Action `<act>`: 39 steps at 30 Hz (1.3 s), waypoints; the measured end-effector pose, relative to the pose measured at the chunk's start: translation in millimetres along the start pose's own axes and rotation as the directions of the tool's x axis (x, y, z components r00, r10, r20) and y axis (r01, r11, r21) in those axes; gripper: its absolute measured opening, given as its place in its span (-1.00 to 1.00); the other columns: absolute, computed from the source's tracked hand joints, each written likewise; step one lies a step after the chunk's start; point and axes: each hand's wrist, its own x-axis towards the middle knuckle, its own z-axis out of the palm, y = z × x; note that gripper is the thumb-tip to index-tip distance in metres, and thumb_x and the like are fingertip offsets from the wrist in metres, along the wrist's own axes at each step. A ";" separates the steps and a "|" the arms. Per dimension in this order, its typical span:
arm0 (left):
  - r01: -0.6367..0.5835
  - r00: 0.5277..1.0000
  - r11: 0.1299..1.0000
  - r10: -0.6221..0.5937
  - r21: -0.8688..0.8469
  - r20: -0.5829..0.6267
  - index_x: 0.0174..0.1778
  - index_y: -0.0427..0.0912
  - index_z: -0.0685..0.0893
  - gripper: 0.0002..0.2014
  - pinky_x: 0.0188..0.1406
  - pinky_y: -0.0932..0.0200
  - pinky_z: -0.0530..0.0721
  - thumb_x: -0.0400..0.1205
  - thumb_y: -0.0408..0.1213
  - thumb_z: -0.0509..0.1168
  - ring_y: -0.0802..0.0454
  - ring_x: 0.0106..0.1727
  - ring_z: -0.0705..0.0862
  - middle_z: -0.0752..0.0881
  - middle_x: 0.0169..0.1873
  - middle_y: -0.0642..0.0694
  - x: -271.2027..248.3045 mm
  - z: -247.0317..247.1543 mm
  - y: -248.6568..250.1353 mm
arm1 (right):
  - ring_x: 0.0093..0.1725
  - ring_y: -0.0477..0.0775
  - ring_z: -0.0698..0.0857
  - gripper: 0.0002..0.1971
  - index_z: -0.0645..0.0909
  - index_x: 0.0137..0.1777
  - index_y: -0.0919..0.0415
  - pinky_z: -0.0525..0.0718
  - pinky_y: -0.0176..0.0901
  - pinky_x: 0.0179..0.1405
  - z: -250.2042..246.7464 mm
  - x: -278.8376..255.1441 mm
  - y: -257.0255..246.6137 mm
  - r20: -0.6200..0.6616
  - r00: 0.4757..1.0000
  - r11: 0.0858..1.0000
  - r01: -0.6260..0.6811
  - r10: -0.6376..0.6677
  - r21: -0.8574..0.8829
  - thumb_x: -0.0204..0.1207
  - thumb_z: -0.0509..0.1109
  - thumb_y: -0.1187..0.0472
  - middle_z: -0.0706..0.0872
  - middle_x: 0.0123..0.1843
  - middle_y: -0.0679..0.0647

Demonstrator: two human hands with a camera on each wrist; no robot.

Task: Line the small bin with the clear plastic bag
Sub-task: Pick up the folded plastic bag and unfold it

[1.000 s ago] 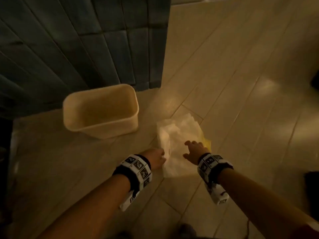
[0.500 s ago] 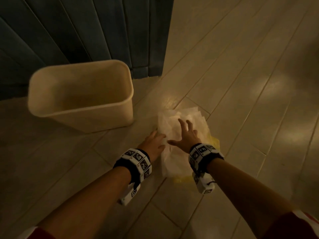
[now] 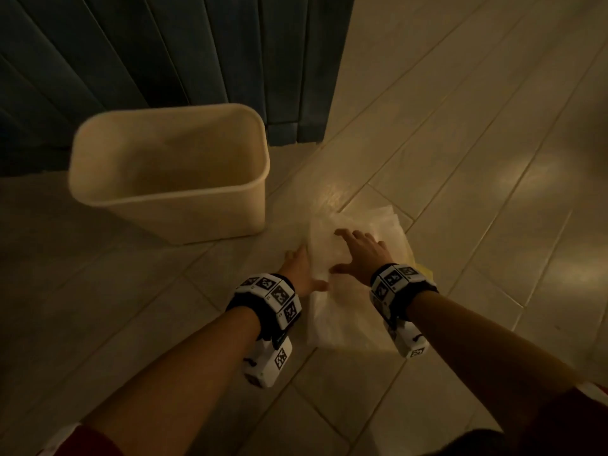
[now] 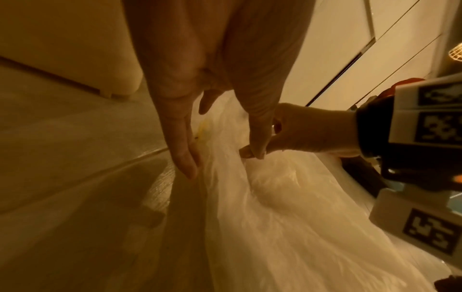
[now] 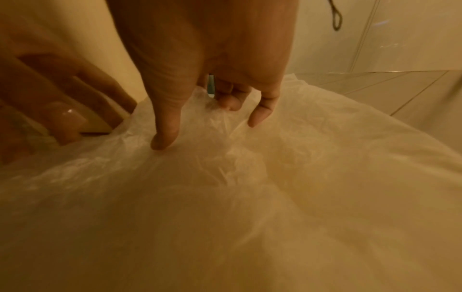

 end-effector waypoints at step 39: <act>-0.300 0.951 0.930 0.309 0.212 -0.012 0.40 0.01 0.36 -0.48 0.05 0.07 0.64 0.55 -0.22 0.38 -0.03 0.12 0.63 0.61 0.23 -0.09 -137.4 -124.5 84.0 | -0.01 0.09 0.71 -0.70 0.72 0.12 0.15 0.62 -0.06 0.13 -190.2 -85.4 -47.8 -0.283 0.777 0.815 0.578 -0.563 -0.033 0.47 0.44 0.02 0.79 0.04 0.06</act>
